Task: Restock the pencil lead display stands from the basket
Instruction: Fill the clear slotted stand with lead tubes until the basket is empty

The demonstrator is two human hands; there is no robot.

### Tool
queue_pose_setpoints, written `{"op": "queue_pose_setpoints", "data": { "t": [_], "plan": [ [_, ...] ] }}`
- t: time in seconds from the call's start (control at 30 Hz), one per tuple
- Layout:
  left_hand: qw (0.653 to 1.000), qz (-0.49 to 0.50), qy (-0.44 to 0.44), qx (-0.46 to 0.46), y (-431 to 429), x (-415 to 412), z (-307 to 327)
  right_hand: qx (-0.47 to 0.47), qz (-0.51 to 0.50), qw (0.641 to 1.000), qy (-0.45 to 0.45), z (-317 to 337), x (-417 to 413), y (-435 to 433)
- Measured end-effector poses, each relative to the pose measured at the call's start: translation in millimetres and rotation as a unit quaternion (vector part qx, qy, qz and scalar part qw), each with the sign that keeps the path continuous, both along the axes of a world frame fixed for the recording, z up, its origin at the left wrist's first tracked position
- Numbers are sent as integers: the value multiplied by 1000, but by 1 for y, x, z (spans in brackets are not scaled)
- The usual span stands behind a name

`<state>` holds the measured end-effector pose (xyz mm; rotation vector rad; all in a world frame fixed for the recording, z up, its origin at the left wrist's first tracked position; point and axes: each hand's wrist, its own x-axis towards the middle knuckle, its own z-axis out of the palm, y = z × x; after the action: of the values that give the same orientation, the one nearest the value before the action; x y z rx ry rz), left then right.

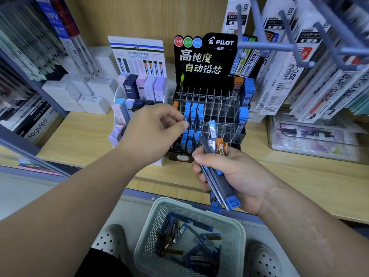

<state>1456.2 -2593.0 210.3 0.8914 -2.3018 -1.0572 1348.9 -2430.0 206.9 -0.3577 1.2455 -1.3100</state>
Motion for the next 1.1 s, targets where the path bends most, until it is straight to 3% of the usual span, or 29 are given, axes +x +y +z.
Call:
{"op": "queue_pose_setpoints", "data": {
  "t": [0.07, 0.13, 0.23, 0.47, 0.93, 1.1],
  "plan": [
    [985, -12, 14, 172, 12, -3, 6, -9, 8, 1000, -1, 0, 1, -1],
    [966, -39, -18, 257, 22, -5, 4, -11, 11, 1000, 3, -1, 2, -2],
    [938, -47, 2, 344, 26, -5, 2, -8, 14, 1000, 11, -2, 3, -4],
    [929, -43, 3, 368, 24, -2, 5, 0, 21, 1000, 7, -5, 4, -7],
    [879, 57, 112, 459, 21, -3, 13, 35, -131, 987, -87, -4, -4, -10],
    [899, 68, 144, 407, 21, -3, 14, 47, -159, 984, -60, -5, -10, -9]
  ]
}}
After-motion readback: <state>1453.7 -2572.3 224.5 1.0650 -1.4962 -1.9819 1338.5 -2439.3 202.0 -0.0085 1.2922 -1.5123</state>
